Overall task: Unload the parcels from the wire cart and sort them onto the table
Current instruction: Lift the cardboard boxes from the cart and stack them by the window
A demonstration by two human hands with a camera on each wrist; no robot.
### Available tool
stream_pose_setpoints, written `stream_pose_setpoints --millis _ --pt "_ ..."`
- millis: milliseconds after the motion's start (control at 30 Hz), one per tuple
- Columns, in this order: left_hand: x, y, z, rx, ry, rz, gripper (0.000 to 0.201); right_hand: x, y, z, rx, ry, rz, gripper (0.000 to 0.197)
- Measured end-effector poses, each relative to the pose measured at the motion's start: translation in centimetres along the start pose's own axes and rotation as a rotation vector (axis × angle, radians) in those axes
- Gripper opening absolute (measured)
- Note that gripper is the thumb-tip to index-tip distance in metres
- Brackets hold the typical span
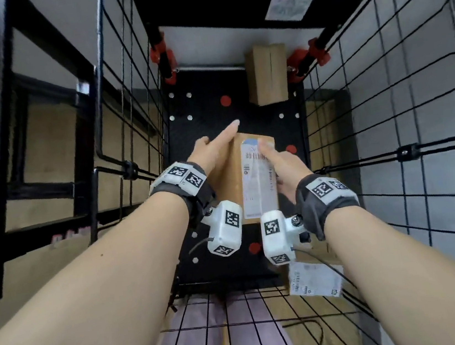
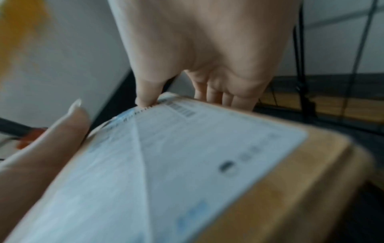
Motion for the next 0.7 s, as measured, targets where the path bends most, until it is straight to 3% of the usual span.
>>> stream_pose_setpoints --millis 133,300,533,700 --pt "5.2 3.3 -2.6 -0.182 -0.072 -0.192 0.126 4.6 -3.3 1.1 0.057 0.099 0.097 0.047" --pt "10.7 6.6 -3.1 -0.159 0.006 -0.329 0.117 10.6 -6.6 0.6 -0.051 0.103 0.279 0.033" --pt "18.8 8.5 -3.1 0.073 0.048 -0.475 0.12 19.9 -8.5 -2.2 -0.303 -0.154 0.419 0.037" --pt "27.2 8.6 -5.2 0.126 0.018 -0.633 0.1 27.0 -9.7 -4.6 -0.338 -0.219 0.516 0.04"
Point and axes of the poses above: each hand's wrist, its own x-axis away from the middle knuckle, its own z-axis out of the back of the hand, y = z × x, the point moved 4 cm from there along -x, towards the middle knuckle, and after that the axes turned 14 degrees about -y, right-handed, at the moved point
